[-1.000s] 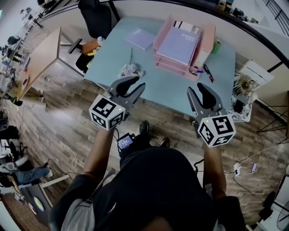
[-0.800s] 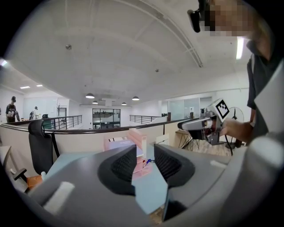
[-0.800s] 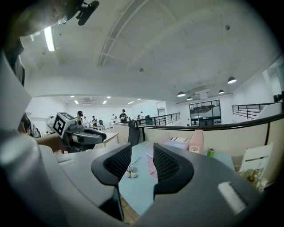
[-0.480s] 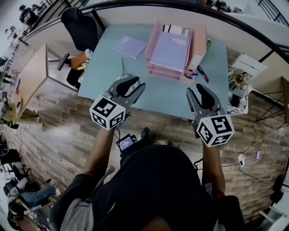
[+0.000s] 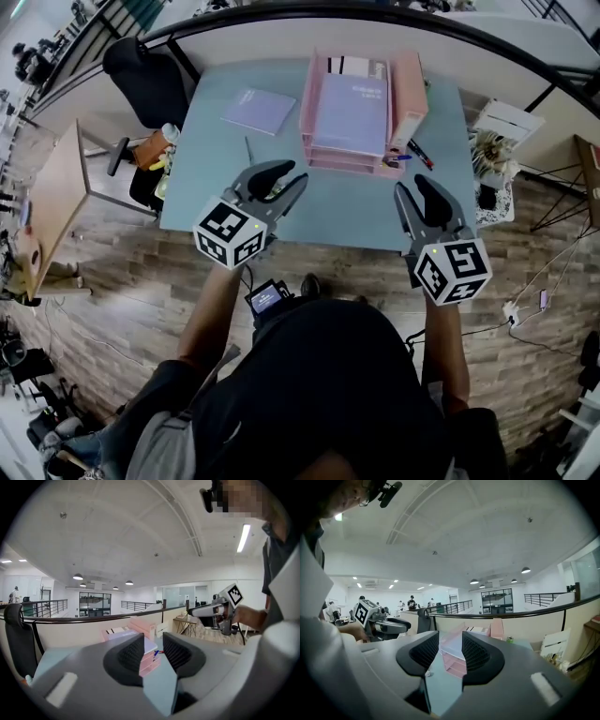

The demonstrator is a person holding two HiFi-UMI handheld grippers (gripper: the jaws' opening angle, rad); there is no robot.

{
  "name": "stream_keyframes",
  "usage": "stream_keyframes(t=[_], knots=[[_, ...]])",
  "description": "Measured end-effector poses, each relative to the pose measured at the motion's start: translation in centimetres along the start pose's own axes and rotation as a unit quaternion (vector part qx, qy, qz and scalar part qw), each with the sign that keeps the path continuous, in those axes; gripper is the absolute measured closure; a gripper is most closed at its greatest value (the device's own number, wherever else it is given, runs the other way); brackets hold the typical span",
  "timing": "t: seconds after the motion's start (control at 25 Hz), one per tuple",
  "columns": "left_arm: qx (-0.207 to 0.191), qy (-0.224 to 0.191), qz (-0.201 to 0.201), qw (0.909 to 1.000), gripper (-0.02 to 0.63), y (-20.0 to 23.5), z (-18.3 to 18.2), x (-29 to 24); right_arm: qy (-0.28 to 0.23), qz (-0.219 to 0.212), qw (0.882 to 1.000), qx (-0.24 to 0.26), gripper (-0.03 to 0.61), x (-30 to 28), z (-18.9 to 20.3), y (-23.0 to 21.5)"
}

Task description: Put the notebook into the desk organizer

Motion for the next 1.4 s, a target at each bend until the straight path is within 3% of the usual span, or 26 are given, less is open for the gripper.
stream_keyframes(t=[0.64,1.4], knots=[[0.009,-0.015,0.052,0.9985,0.436,3.4,2.7,0.0,-0.006,0.061,0.998,0.001,0.434,-2.0,1.0,2.0],[0.066,0.034,0.013,0.9971,0.436,5.0,6.0,-5.3,0.042,0.022,0.998,-0.027,0.434,-7.1,1.5,-4.0]])
Point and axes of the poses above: the fingertips, and each gripper's own axes: x backward along the fingers, y to its left, z out of its underside, the point moved 5 cm from there along x, backward along the fingers, and after that the axes turned 14 degrees about -x, right-handed, at the moved point
